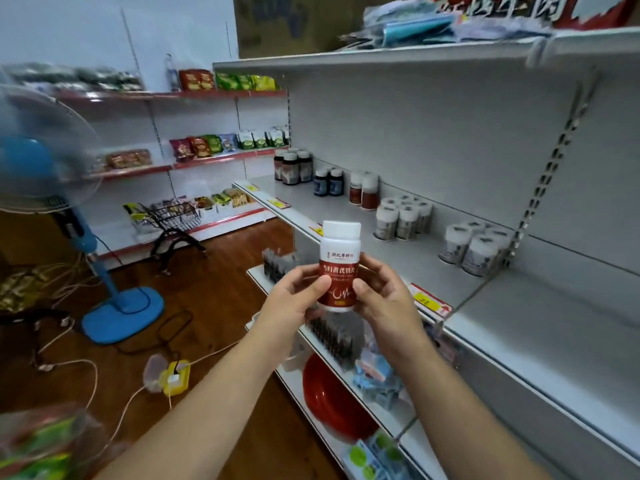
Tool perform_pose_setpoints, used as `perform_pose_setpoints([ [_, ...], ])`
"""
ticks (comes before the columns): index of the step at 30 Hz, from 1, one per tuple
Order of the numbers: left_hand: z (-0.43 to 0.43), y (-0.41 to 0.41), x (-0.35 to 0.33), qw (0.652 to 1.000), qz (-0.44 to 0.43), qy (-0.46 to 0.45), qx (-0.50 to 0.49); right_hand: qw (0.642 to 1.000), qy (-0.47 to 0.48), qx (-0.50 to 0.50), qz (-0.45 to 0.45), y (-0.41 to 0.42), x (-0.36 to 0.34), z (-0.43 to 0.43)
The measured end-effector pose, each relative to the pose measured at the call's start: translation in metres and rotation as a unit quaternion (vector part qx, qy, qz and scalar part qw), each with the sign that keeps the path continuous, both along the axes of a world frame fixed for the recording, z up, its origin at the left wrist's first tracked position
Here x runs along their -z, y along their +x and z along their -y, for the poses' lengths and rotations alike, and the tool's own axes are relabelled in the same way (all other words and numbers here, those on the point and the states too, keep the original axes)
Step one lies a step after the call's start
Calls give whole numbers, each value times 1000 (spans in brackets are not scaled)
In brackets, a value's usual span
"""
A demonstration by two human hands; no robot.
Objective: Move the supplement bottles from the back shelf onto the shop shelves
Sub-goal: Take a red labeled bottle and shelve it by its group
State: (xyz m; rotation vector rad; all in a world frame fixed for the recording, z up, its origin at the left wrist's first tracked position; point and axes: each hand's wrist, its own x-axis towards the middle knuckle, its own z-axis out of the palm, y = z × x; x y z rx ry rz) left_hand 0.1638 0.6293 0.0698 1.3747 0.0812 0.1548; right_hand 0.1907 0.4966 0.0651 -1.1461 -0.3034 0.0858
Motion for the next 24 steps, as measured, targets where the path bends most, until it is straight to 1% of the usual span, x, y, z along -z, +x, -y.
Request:
perform_pose_setpoints([
  [3,-29,71,10,1000,14,-3,15,999,-15,26,9,67,8,-29],
  [7,-52,147,12,999,5,-31,29,998,-39,43,2,136,8,-51],
  [12,-86,253,0,996,-5,-26,85,996,-64,62,14,234,-3,-77],
  [14,-99,291,4,993,-13,-26,111,994,-68,83,9,265,-1,-88],
  [16,-112,330,11,990,-27,-24,135,988,-97,116,4,297,5,-99],
  [20,-134,412,22,976,-15,38,214,970,-148,192,2,363,18,-120],
  [22,-144,452,26,964,7,93,250,956,-161,245,-3,389,23,-131],
  [24,-153,487,30,944,31,154,290,944,-167,284,-8,409,29,-143],
])
